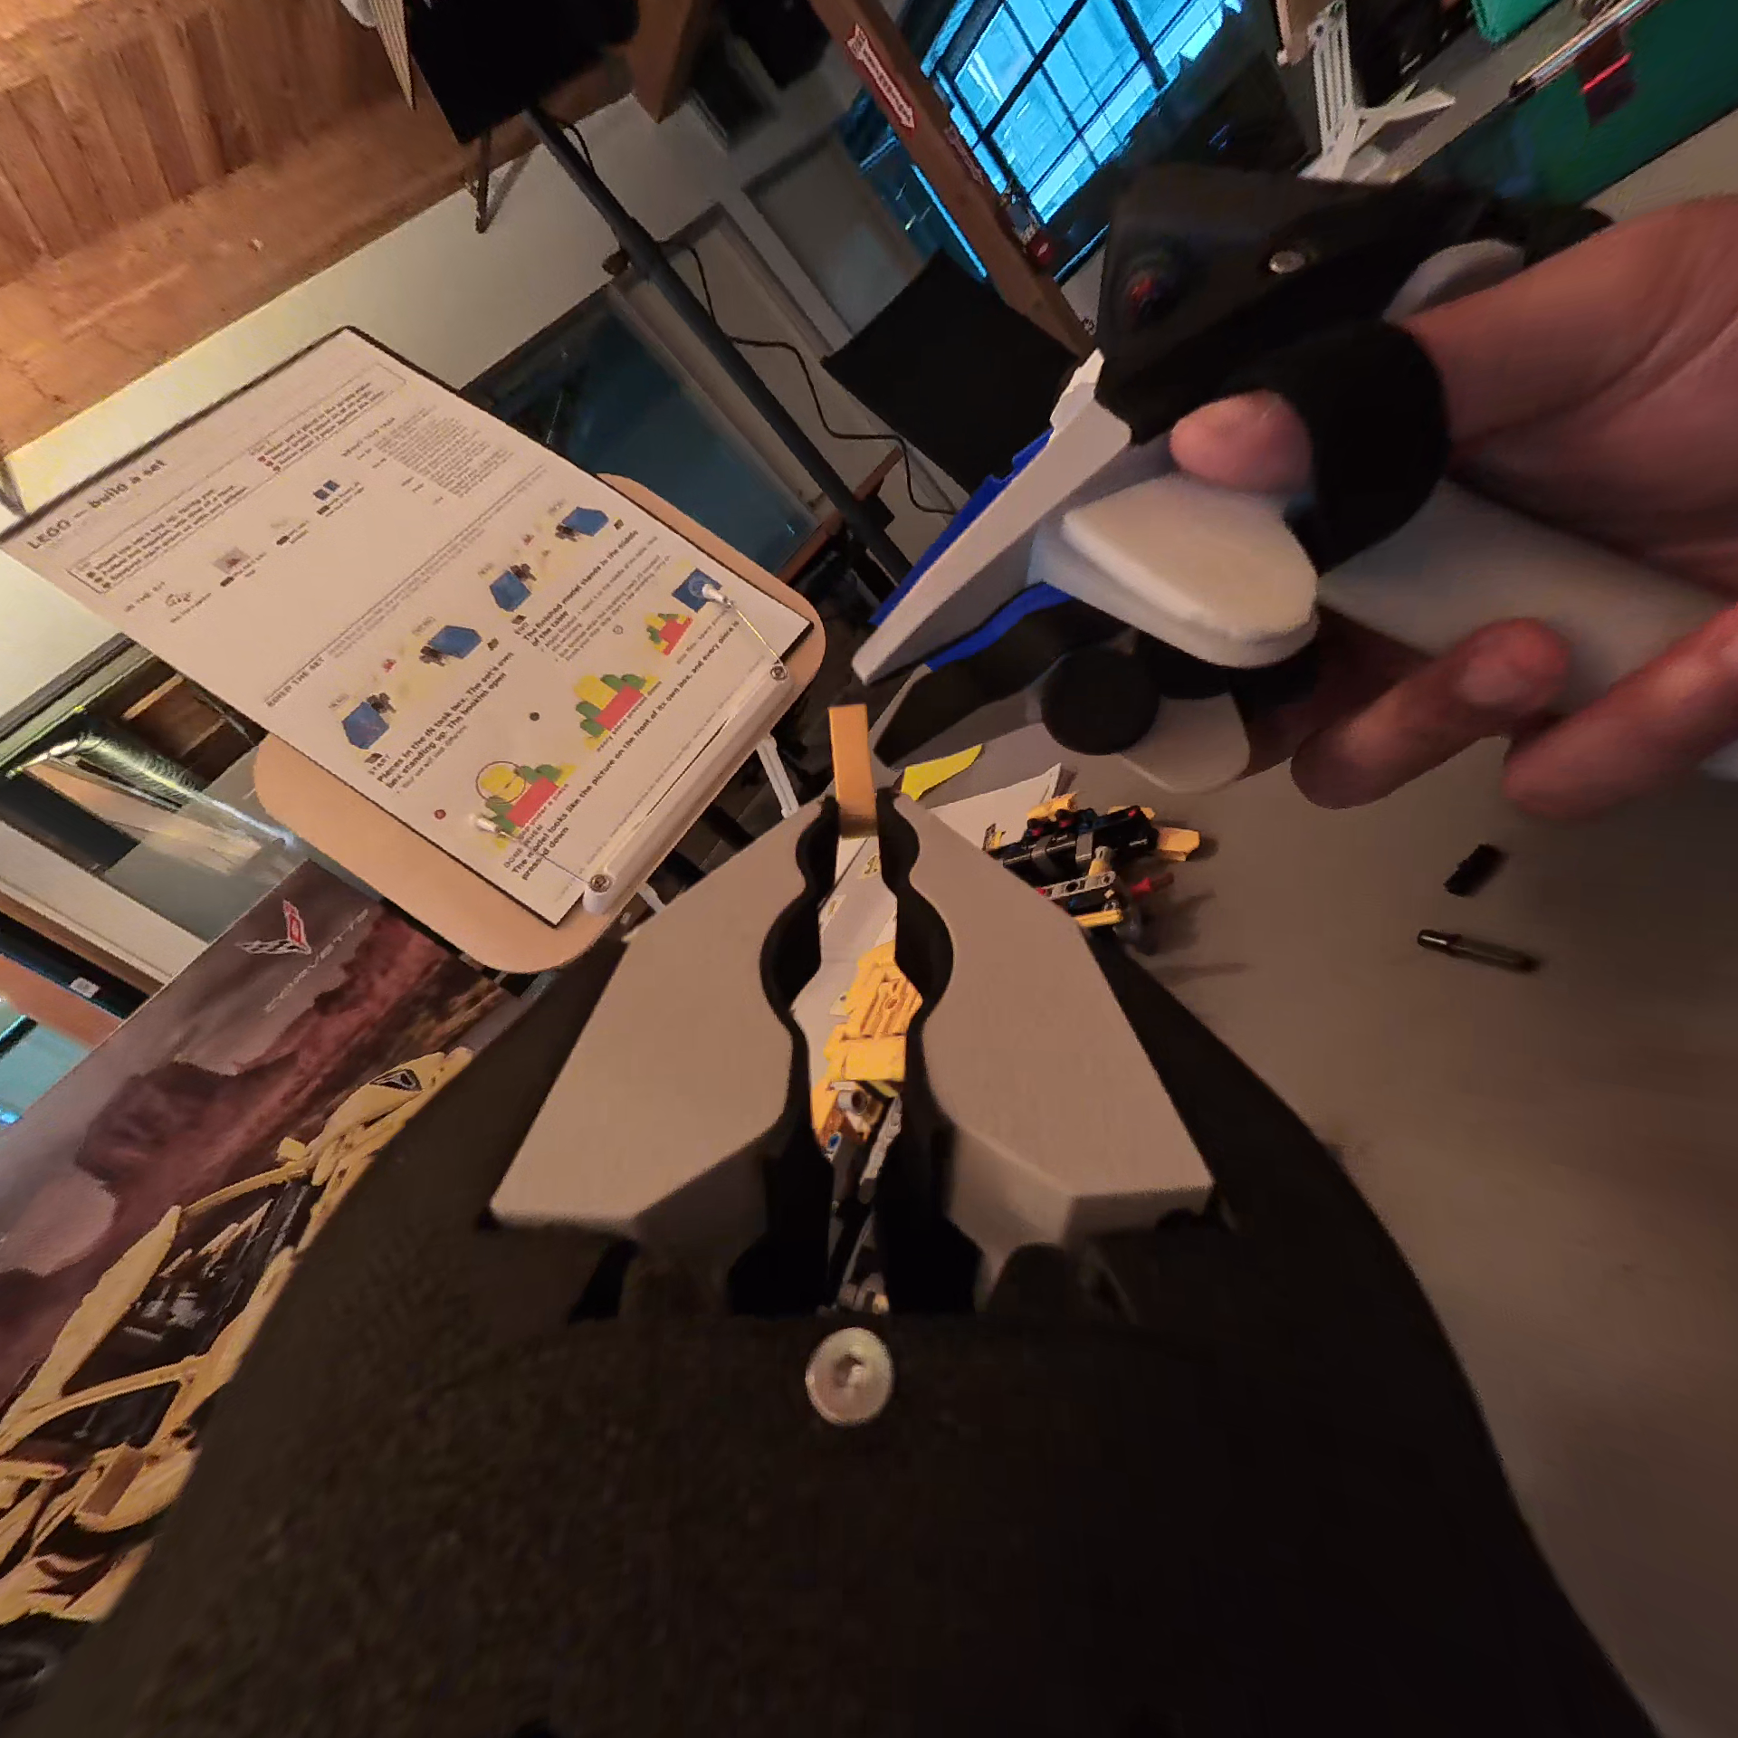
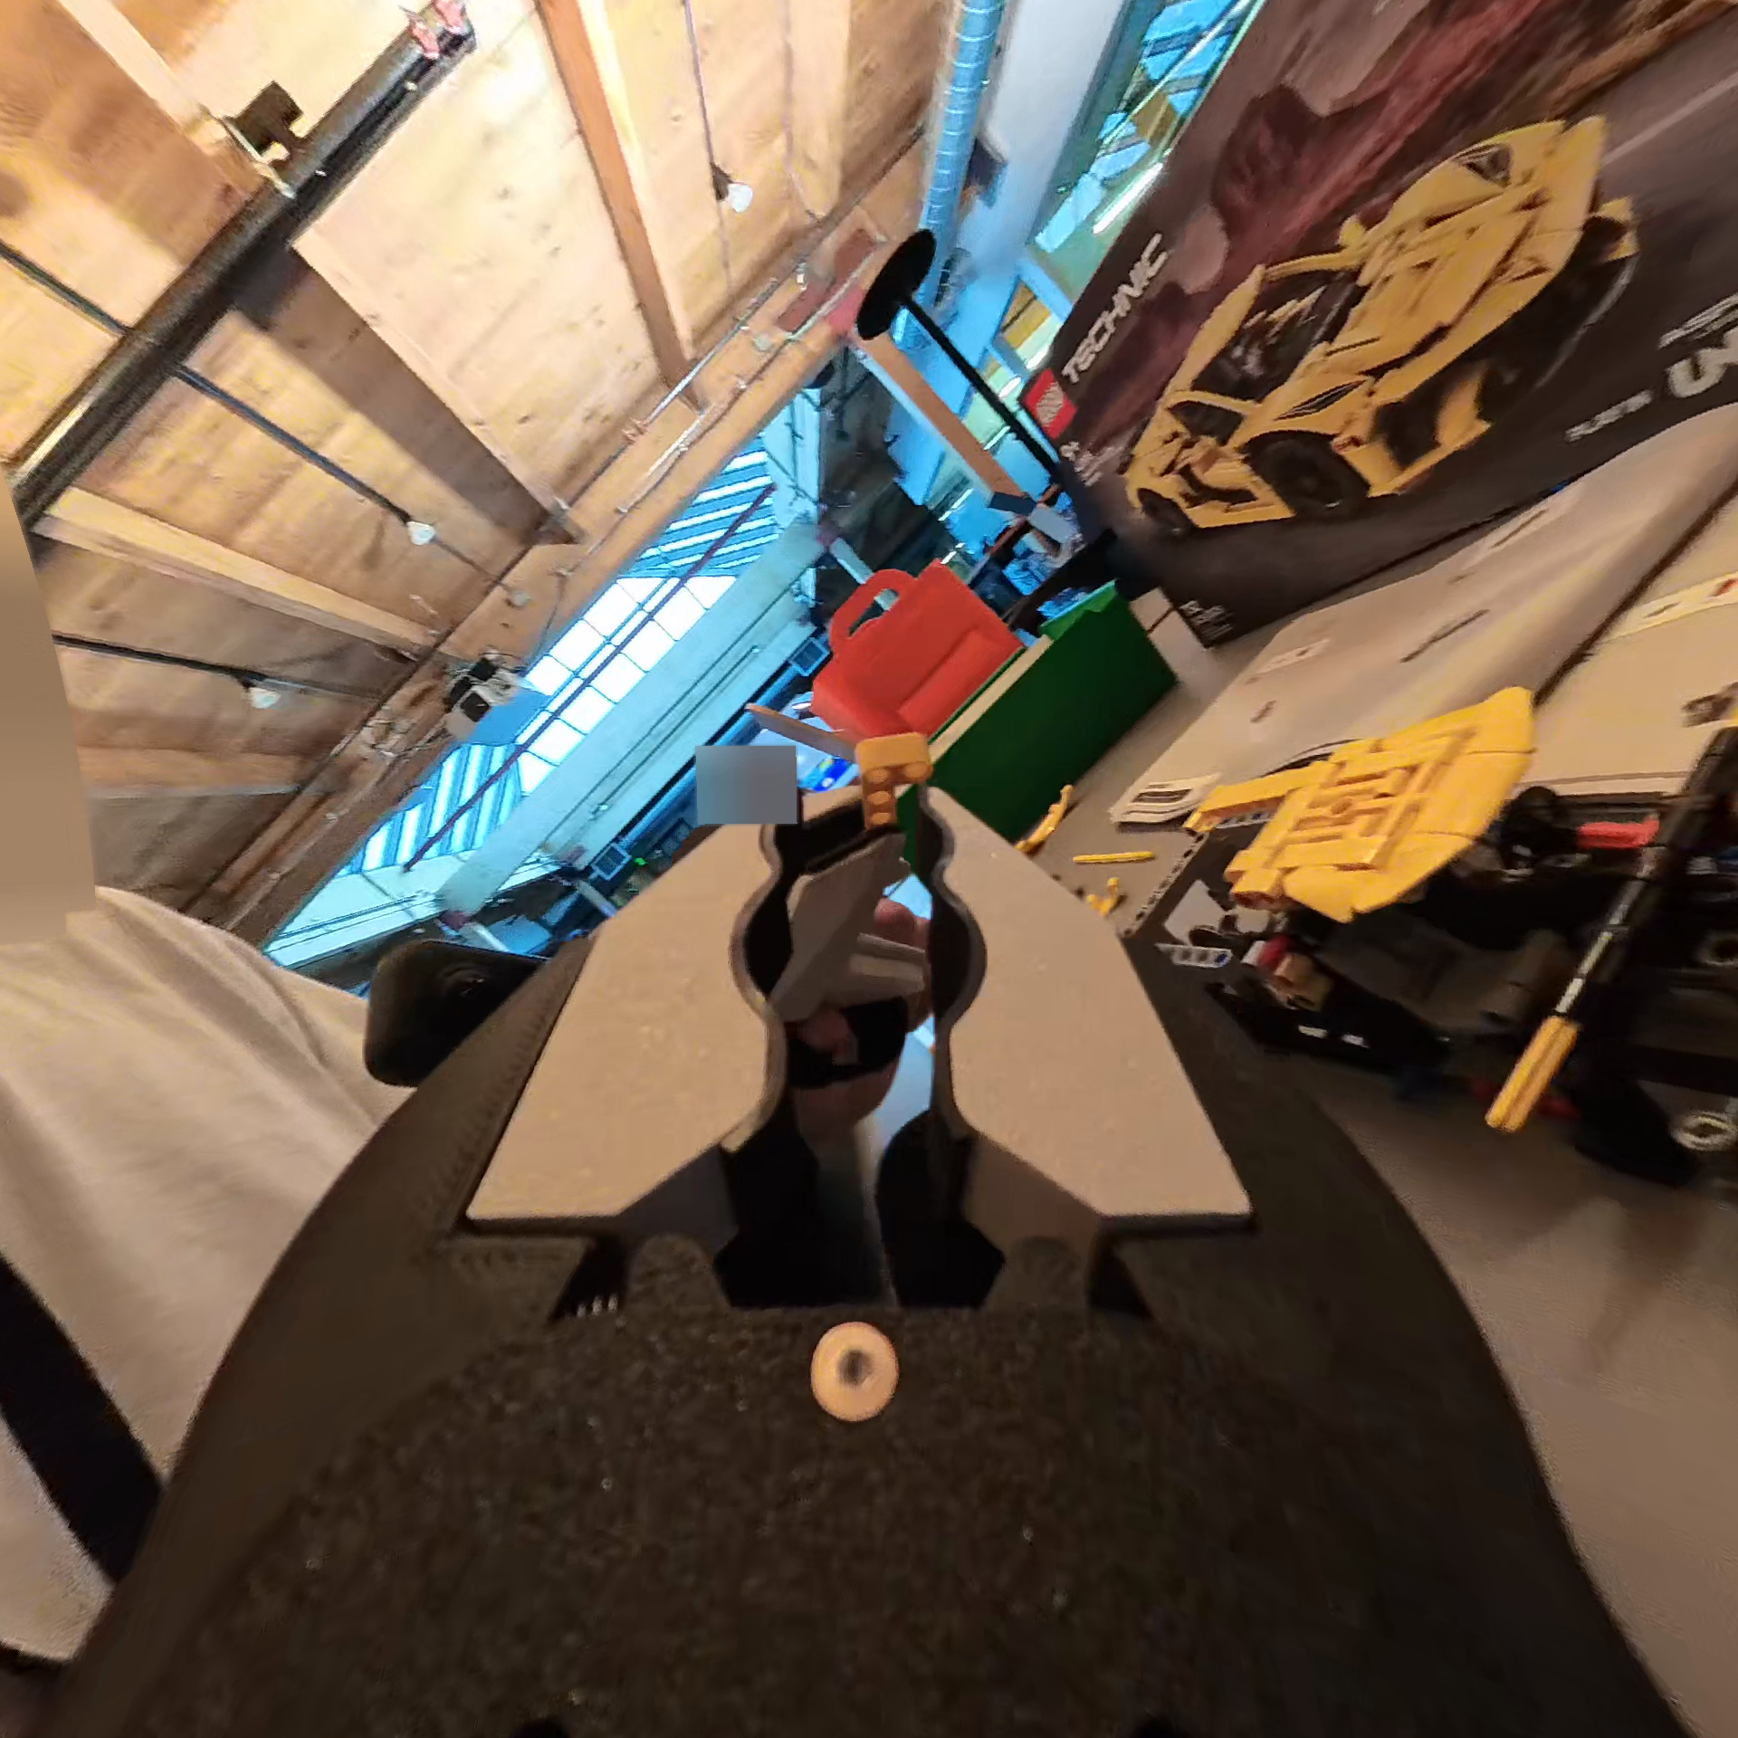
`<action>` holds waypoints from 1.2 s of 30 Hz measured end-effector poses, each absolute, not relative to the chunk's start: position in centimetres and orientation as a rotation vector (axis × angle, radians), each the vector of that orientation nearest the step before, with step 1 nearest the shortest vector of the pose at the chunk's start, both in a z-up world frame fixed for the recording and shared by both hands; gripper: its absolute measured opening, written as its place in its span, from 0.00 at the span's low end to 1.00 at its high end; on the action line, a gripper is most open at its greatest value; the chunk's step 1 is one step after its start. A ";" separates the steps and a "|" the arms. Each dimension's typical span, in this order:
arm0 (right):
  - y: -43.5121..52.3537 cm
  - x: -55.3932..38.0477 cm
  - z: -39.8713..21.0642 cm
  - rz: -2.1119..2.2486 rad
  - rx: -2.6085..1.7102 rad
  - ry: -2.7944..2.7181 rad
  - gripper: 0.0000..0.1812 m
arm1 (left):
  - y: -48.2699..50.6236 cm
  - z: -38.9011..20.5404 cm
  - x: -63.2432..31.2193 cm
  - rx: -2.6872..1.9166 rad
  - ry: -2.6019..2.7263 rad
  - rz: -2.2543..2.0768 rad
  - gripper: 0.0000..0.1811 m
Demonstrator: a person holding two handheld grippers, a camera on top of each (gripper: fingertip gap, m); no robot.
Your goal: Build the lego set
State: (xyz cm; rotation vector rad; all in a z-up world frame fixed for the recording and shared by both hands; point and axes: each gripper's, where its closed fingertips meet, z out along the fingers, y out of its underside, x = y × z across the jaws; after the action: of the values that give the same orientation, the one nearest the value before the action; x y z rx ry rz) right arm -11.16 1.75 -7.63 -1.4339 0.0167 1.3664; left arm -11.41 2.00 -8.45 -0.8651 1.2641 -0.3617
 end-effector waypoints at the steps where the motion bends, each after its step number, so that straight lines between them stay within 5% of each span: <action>1: 1.6 -11.3 -7.4 1.383 -1.419 0.008 0.11 | 2.0 -8.4 -11.4 -0.870 1.258 -0.351 0.04; 12: 2.0 -11.3 -7.7 1.476 -1.393 0.073 0.10 | 1.9 -7.7 -11.1 -0.834 1.192 -0.153 0.04; 22: 1.9 -10.2 -8.5 1.284 -1.495 -0.034 0.05 | -0.1 -8.9 -10.0 -0.958 1.234 -0.519 0.05; 25: 1.0 -10.0 -9.1 1.253 -1.563 -0.150 0.04 | -0.2 -9.1 -10.2 -1.132 1.227 -0.962 0.21; 28: -0.7 -11.1 -9.4 1.593 -1.568 -0.190 0.04 | -0.8 -8.2 -10.9 -1.077 1.241 -1.068 0.24; 32: -1.0 -11.2 -8.8 1.608 -1.519 -0.198 0.04 | -1.9 -10.2 -10.2 -1.217 1.334 -1.230 0.23; 36: -1.0 -12.0 -8.8 1.505 -1.528 -0.256 0.05 | -2.3 -10.3 -10.2 -1.308 1.312 -1.427 0.10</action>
State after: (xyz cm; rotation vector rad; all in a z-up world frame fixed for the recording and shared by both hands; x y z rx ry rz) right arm -11.95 -1.04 -8.79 -1.5284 -0.2558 1.5048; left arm -10.17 -2.25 -10.30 -1.3083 1.3115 -1.4271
